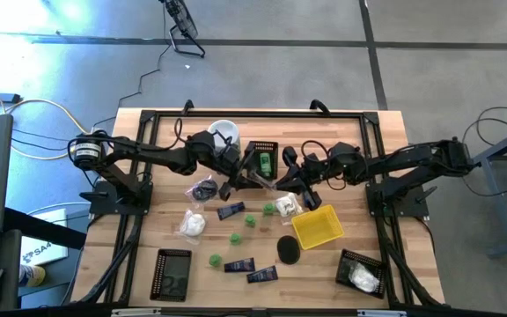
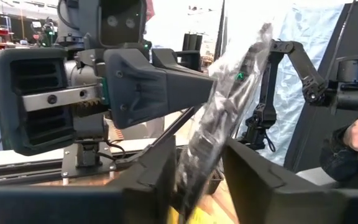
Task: Pick & Place Travel size toiletries
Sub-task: Put the black hair brush into the bottom left black bin
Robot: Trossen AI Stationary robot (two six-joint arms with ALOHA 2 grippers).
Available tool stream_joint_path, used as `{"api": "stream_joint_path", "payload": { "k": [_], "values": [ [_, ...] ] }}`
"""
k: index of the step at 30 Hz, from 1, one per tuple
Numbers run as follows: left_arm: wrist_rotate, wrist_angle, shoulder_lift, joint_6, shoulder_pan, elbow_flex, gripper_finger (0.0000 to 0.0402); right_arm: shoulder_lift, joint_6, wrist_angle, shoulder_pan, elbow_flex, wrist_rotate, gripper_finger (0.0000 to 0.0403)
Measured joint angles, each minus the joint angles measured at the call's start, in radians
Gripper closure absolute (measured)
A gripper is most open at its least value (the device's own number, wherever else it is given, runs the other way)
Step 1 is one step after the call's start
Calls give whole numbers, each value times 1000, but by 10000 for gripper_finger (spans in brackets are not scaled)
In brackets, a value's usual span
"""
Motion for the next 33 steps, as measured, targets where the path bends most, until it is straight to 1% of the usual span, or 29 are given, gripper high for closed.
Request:
{"api": "stream_joint_path", "payload": {
  "k": [5, 10, 13, 23, 25, 27, 30, 33],
  "values": [
    [6, 0, 0, 2, 0, -1, 334, -1, -1, 0, -1, 0, 0, 400],
    [6, 0, 0, 7, 0, -1, 364, -1, -2, 0, -1, 0, -1, 400],
    [5, 0, 0, 6, 0, -1, 371, -1, -2, 0, -1, 0, -2, 400],
    [6, -5, -1, 4, 0, -1, 371, -1, 15, 4, 1, 0, 15, 398],
    [6, -6, -1, -3, 0, -1, 371, -1, 16, 5, 1, 0, 15, 387],
    [6, -7, -1, -4, 0, -1, 371, -1, 16, 5, 1, 0, 17, 366],
    [6, -7, -1, -4, 0, -1, 372, -1, 27, 5, 1, 0, 38, 319],
    [6, -6, -1, -4, 1, -1, 372, -1, 48, 5, 1, 0, 86, 271]
  ]
}}
